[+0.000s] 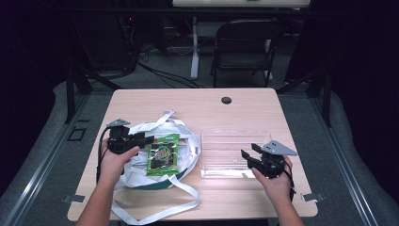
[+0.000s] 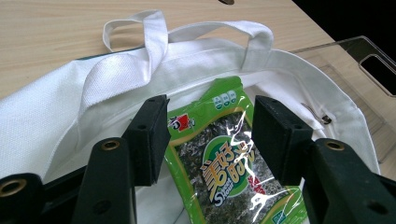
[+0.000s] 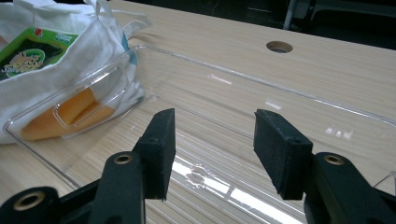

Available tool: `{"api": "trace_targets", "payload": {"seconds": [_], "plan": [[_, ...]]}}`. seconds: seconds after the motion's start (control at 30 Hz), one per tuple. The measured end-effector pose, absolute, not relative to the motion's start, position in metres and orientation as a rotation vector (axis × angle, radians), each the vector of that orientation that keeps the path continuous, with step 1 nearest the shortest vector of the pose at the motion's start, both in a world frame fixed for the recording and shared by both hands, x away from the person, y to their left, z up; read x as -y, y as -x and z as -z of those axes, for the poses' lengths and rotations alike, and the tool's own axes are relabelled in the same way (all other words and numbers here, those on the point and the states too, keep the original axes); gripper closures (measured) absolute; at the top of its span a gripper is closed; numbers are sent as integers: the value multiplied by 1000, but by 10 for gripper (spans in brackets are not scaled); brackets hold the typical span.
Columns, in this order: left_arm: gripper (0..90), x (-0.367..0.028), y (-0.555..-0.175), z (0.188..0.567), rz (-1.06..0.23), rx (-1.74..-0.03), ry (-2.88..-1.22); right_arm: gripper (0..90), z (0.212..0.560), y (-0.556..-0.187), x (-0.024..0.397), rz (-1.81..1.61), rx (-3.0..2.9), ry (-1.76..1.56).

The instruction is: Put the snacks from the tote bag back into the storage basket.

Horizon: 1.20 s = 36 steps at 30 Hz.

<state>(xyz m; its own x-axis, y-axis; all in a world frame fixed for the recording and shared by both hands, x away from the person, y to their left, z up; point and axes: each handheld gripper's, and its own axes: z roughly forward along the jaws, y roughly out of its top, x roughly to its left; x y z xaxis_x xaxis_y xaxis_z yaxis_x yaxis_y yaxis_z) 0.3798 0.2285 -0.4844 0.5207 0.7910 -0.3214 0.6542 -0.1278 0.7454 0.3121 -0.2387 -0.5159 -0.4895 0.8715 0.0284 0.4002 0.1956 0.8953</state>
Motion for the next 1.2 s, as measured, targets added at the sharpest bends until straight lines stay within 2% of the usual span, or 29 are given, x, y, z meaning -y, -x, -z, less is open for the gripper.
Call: {"api": "trace_targets", "payload": {"seconds": [0.4, 1.2], "plan": [[461, -225, -382, 492, -123, -1227, -1884, 472, 515, -312, 237, -1238, -1975, -1159], [387, -224, -389, 511, 44, -1338, -1878, 450, 512, -310, 238, -1239, -1964, -1158]]}}
